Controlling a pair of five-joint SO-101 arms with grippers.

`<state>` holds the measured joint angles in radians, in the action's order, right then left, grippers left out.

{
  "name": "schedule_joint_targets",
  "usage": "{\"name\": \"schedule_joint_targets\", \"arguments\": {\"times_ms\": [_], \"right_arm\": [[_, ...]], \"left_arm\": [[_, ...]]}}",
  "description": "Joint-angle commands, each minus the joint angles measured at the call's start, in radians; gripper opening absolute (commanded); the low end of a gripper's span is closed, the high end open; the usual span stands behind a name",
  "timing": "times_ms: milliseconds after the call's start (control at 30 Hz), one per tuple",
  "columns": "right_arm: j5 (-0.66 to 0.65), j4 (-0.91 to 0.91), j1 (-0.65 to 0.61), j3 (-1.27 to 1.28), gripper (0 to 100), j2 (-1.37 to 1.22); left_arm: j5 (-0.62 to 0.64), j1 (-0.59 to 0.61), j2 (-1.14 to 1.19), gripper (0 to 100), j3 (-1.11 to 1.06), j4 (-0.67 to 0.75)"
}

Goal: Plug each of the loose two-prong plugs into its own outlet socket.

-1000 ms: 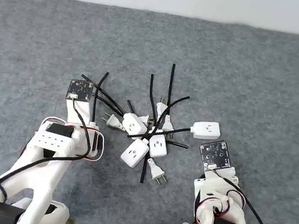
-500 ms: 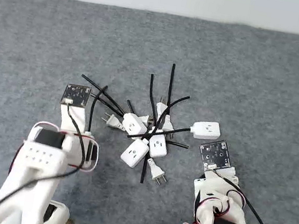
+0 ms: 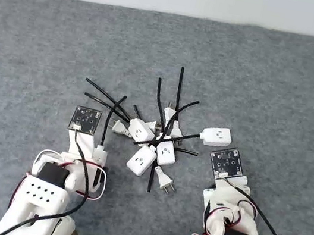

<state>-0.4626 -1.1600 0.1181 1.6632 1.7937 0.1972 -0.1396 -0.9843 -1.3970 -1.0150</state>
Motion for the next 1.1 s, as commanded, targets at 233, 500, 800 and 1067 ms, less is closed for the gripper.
{"name": "schedule_joint_targets", "arguments": {"times_ms": [233, 500, 800, 1067], "right_arm": [[-0.034, -0.102, -0.001, -0.450, 2.5, -0.125], [0.017, -0.430, -0.134, -1.063, 2.5, -0.905], [0.195, -0.383, -0.510, -1.040, 2.8, -0.997], [0.270, -0.165, -0.619, -0.936, 3.1, -1.095]], "left_arm": [[-0.002, 0.054, -0.020, 1, 0.015, 0.021], [-0.002, 0.054, -0.020, 2, 0.016, 0.021], [0.089, 0.031, -0.012, 20, 0.012, 0.008], [0.097, 0.029, 0.247, 20, 0.119, 0.055]]}}
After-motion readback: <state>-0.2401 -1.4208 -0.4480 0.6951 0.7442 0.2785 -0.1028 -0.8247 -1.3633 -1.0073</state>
